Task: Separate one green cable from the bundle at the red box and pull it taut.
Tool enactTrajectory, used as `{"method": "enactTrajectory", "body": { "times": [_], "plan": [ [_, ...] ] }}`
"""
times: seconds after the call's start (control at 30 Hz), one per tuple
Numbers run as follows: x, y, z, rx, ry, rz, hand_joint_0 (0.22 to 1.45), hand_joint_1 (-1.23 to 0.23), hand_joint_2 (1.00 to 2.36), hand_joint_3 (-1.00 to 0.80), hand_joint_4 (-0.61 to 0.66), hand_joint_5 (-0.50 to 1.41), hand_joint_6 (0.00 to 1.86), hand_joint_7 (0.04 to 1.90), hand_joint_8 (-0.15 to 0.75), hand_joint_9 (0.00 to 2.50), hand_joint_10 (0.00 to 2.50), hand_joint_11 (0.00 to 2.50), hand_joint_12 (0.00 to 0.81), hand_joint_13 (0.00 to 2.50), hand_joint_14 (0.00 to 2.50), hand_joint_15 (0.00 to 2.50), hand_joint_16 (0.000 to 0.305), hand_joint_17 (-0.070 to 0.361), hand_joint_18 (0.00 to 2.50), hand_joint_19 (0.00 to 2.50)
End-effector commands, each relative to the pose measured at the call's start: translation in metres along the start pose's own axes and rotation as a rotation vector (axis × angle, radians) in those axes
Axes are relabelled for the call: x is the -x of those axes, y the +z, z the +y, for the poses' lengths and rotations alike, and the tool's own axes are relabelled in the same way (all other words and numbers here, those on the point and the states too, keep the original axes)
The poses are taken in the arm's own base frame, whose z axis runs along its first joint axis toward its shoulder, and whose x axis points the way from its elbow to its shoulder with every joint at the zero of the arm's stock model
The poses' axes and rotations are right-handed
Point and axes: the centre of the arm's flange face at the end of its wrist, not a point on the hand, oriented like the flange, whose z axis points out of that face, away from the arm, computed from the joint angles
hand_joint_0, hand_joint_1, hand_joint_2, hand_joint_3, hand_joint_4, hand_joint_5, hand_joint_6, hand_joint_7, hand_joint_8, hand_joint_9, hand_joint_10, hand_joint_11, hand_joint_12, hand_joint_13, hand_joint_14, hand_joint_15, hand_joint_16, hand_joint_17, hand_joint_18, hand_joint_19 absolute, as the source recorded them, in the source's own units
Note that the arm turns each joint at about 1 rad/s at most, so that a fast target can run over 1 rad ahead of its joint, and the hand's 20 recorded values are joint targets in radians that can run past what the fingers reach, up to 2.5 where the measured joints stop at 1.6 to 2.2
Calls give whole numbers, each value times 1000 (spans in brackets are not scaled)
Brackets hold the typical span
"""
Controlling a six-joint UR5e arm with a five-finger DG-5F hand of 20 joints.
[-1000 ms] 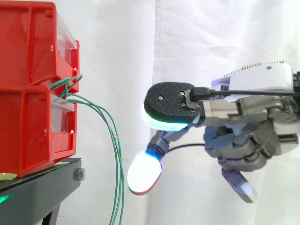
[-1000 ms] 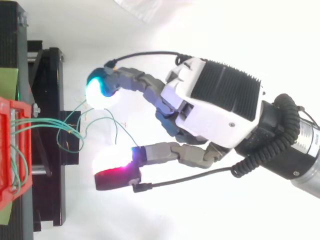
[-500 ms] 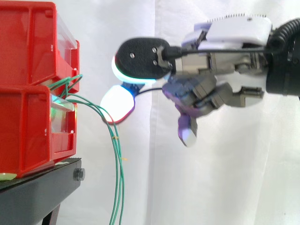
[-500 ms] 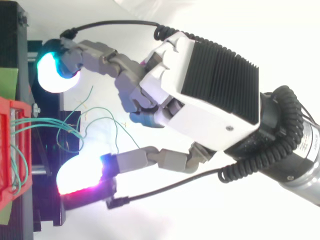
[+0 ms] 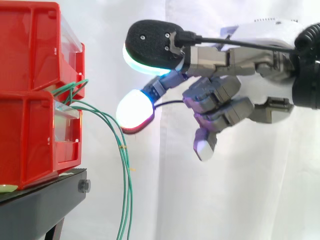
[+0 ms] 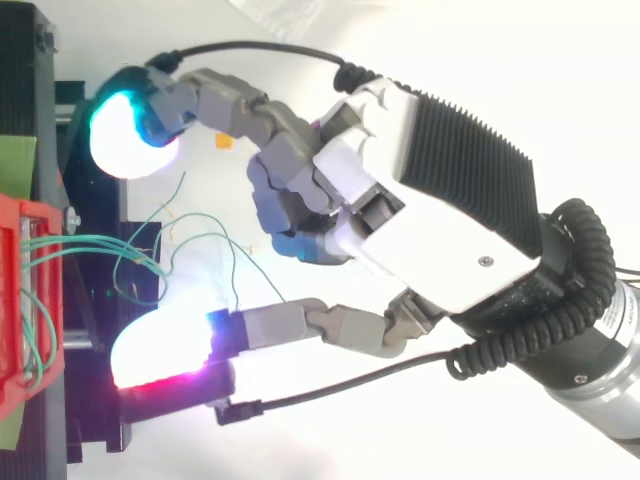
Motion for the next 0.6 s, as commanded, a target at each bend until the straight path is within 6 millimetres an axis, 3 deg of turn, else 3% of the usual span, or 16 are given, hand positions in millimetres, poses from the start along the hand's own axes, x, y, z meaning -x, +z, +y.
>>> {"method": "enactTrajectory", "body": {
  "times": [0.0, 0.27, 0.33, 0.4, 0.43, 0.47, 0.5, 0.53, 0.57],
  "plan": [
    [-7, -9, -11, -26, 32, -21, 340, -591, 1000, -500, 383, -85, 504, 866, 432, 1104, 2477, 1390, 502, 1227, 1364, 1244, 102, 229, 1276, 655],
    [-16, -13, -12, -52, 63, -56, 338, -577, 1000, -500, 394, -77, 504, 881, 424, 1156, 2364, 1432, 505, 1258, 1350, 1261, 103, 231, 1306, 657],
    [-31, -15, -22, -60, 72, -63, 338, -576, 1000, -500, 402, -77, 504, 887, 423, 1161, 2358, 1447, 506, 1257, 1348, 1276, 103, 231, 1310, 655],
    [-32, -14, -22, -60, 89, -74, 338, -578, 1000, -500, 390, -80, 504, 878, 434, 1161, 2261, 1488, 510, 1256, 1333, 1281, 103, 233, 1316, 646],
    [-36, -15, -22, -59, 101, -82, 338, -578, 1000, -500, 363, -86, 504, 870, 443, 1197, 1971, 1512, 510, 1273, 1214, 1290, 104, 233, 1316, 636],
    [-45, -16, -27, -59, 109, -87, 339, -577, 1000, -500, 340, -95, 504, 864, 444, 1273, 1279, 1641, 520, 1367, 600, 1448, 105, 236, 1314, 611],
    [-46, -13, -26, -59, 124, -99, 338, -579, 1000, -500, 332, -96, 504, 861, 455, 1288, 1224, 1624, 526, 1393, 347, 1520, 105, 236, 1310, 601],
    [-47, -14, -25, -58, 122, -98, 339, -577, 1000, -500, 320, -101, 504, 852, 457, 1363, 675, 1786, 527, 1428, 0, 1575, 105, 236, 1300, 583],
    [-51, -15, -26, -61, 121, -99, 339, -577, 1000, -500, 317, -104, 504, 847, 465, 1384, 311, 1829, 540, 1379, 9, 1429, 105, 236, 1287, 566]
  ]
}}
